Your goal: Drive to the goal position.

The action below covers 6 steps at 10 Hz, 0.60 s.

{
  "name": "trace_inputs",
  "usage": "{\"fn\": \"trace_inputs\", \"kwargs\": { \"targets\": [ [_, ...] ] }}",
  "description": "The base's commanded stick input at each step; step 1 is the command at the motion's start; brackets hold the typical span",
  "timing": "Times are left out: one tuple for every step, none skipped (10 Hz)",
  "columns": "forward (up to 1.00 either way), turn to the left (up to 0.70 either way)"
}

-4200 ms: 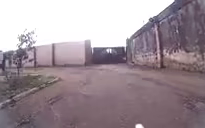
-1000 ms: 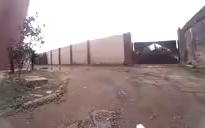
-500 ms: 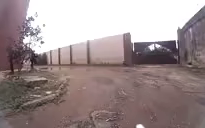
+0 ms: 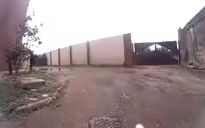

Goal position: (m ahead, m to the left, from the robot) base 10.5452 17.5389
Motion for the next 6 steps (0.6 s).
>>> {"fn": "trace_inputs", "kwargs": {
  "targets": [
    [0.7, 0.0],
    [0.7, 0.0],
    [0.7, 0.0],
    [0.68, 0.0],
    [0.55, 0.0],
    [0.5, 0.0]
  ]
}}
